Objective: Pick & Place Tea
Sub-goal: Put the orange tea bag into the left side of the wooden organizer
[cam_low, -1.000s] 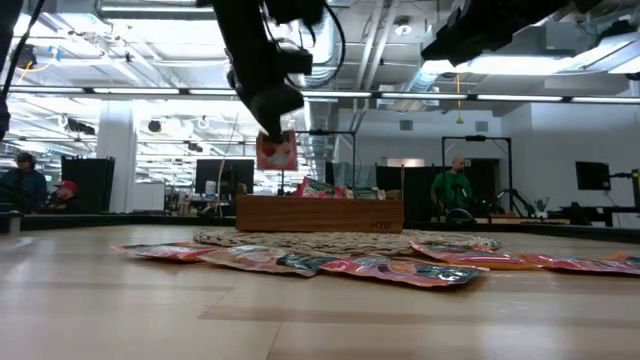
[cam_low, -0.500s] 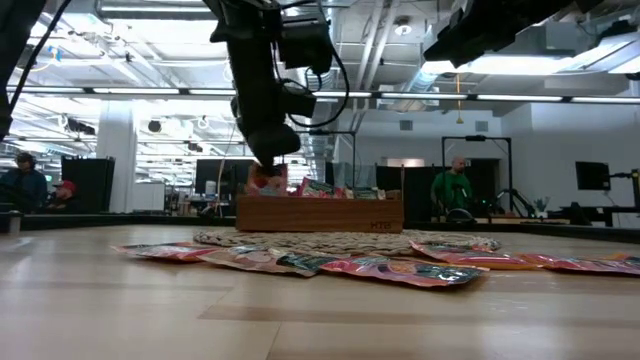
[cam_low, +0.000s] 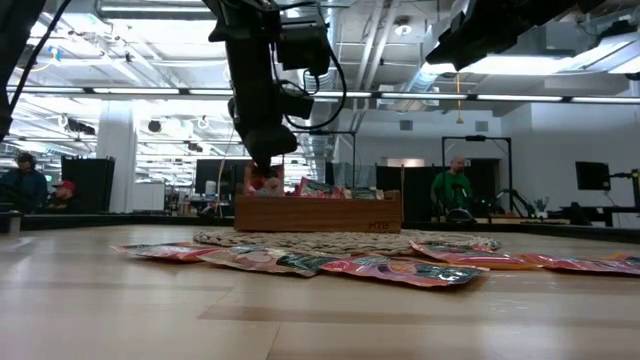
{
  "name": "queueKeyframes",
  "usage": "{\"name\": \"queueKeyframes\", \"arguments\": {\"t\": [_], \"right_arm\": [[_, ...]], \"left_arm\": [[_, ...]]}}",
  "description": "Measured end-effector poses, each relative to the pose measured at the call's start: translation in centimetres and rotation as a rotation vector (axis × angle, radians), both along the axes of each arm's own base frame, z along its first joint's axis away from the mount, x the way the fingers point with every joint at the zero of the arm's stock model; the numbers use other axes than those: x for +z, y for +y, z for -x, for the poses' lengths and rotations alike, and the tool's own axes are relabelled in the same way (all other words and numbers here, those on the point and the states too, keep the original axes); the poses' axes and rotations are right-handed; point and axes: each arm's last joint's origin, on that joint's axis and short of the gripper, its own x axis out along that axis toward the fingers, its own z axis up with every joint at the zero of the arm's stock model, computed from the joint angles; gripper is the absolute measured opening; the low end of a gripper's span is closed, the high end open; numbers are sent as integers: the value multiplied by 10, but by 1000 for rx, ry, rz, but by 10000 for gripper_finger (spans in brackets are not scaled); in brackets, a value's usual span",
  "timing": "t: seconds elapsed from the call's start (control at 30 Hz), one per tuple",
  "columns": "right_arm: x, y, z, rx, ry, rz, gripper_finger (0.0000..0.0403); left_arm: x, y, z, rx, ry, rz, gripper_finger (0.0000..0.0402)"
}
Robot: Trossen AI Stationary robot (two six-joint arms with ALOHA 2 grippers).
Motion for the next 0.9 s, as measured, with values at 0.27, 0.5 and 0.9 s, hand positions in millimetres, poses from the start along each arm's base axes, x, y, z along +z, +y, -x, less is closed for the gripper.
{"name": "queueKeyframes", "arguments": {"t": [0.27, 0.5, 0.9], "right_arm": [[-2, 0, -1, 0, 14, 1, 0], [-2, 0, -1, 3, 13, 6, 0], [-2, 0, -1, 2, 13, 5, 0]], "left_arm": [[1, 1, 1, 7, 24, -67, 103], [12, -3, 8, -22, 75, -124, 156], [80, -98, 41, 225, -416, 541, 162]]}}
